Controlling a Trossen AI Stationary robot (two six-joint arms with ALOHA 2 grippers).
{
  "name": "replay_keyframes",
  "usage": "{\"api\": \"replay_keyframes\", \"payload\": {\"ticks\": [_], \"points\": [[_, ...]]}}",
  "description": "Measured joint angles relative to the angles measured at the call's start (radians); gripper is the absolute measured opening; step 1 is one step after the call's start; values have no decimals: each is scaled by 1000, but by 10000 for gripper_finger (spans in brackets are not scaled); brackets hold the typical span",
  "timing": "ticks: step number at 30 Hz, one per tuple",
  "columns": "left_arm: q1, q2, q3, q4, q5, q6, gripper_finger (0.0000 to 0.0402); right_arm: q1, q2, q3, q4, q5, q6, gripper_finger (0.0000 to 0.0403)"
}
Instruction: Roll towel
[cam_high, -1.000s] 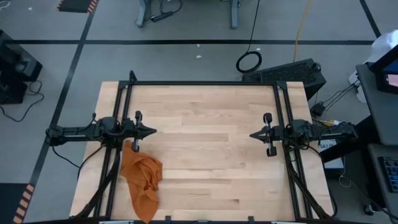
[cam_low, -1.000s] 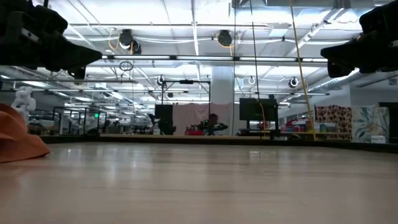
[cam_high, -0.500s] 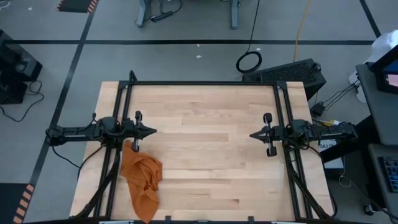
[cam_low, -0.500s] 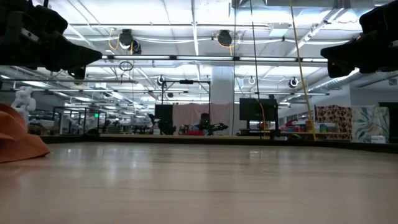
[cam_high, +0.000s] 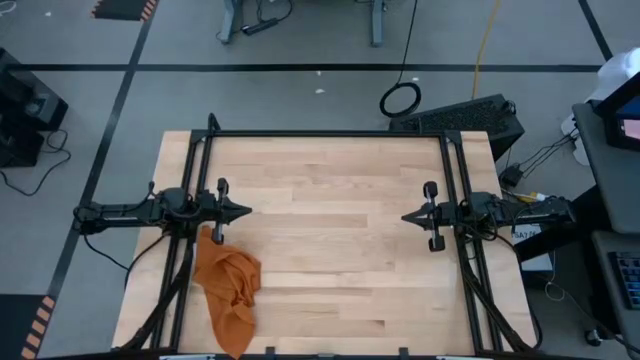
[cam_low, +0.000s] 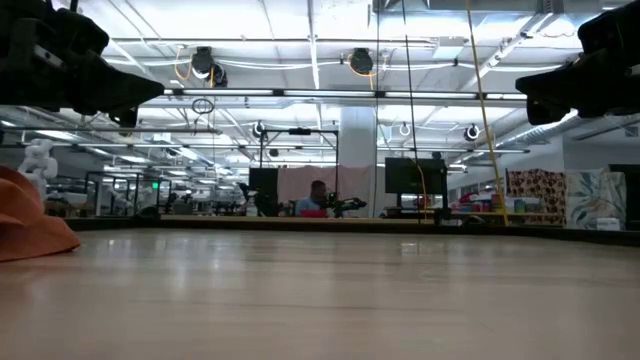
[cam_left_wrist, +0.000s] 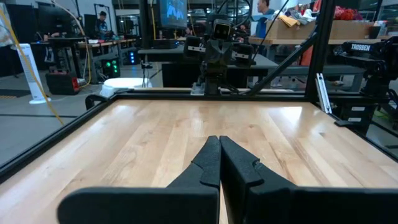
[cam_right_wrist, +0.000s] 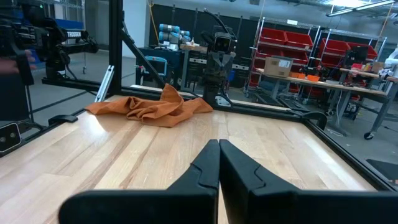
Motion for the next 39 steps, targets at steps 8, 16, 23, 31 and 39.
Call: {"api": "replay_keyframes", "payload": {"ticks": [8, 16, 23, 31, 39], "points": [[0, 0, 0, 1, 0, 0, 2, 0, 0, 0, 0, 0, 0, 0], [0, 0, 0, 1, 0, 0, 2, 0, 0, 0, 0, 0, 0, 0], [0, 0, 0, 1, 0, 0, 2, 0, 0, 0, 0, 1, 0, 0], [0, 0, 0, 3, 0, 0, 2, 0, 0, 0, 14, 3, 0, 0], [0, 1, 0, 2, -16, -2, 2, 0, 0, 0, 14, 0, 99, 0]]}}
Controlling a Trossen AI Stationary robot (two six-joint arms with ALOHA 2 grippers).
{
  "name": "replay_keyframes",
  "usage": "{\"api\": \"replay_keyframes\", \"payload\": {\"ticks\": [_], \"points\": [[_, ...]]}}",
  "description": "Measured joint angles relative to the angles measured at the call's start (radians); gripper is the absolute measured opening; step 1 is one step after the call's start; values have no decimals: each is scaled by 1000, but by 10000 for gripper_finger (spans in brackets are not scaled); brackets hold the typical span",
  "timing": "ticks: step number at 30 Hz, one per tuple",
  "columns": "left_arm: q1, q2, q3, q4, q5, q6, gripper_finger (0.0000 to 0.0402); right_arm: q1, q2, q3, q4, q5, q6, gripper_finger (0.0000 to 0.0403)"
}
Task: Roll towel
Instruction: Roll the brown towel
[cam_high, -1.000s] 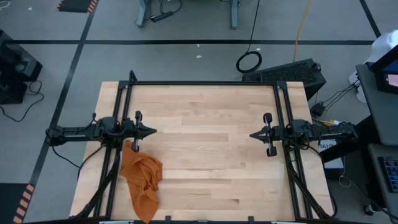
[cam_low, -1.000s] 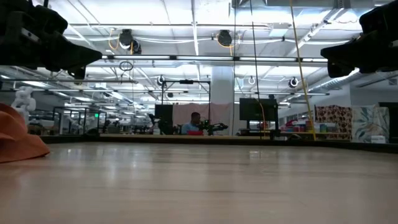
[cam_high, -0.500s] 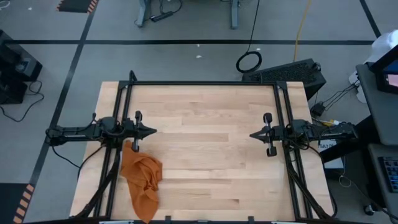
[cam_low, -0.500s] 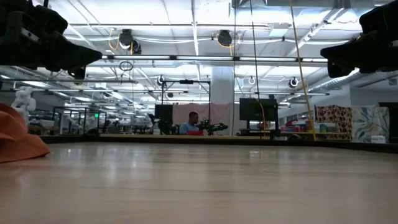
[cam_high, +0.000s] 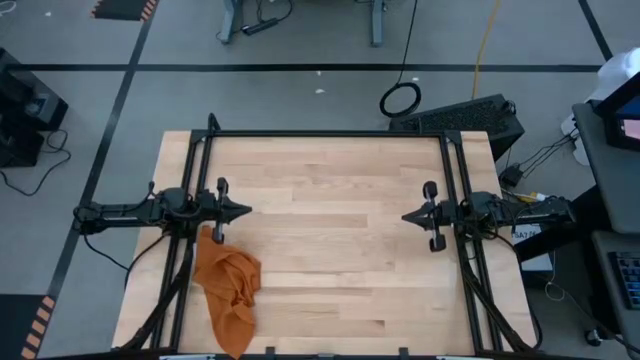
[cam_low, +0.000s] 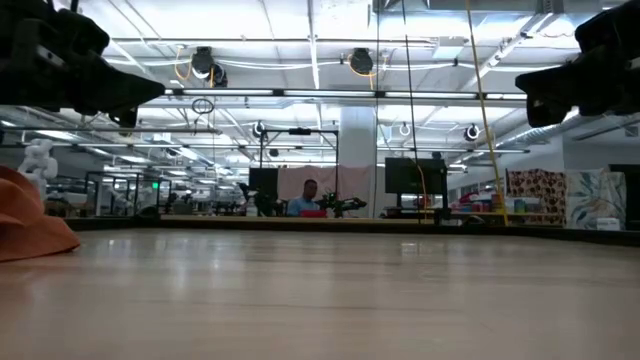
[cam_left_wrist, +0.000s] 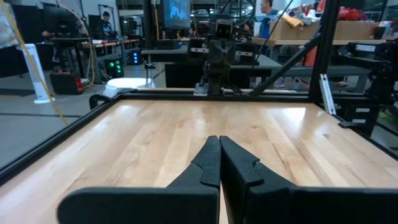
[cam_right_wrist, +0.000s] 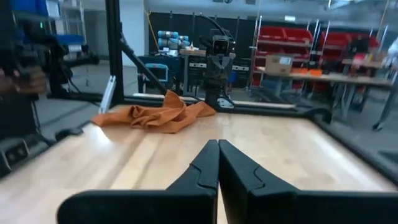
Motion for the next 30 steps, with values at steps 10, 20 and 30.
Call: {"api": "replay_keyframes", "payload": {"ticks": [10, 20, 30], "points": [[0, 77, 188, -150, -66, -1, 2, 0, 5, 0, -14, -3, 145, 0], [-1, 452, 619, -635, -135, -184, 7, 0, 65, 0, -15, -5, 305, 0], [-1, 781, 735, -972, 20, -564, 151, 0, 120, 0, -14, -3, 286, 0]]}}
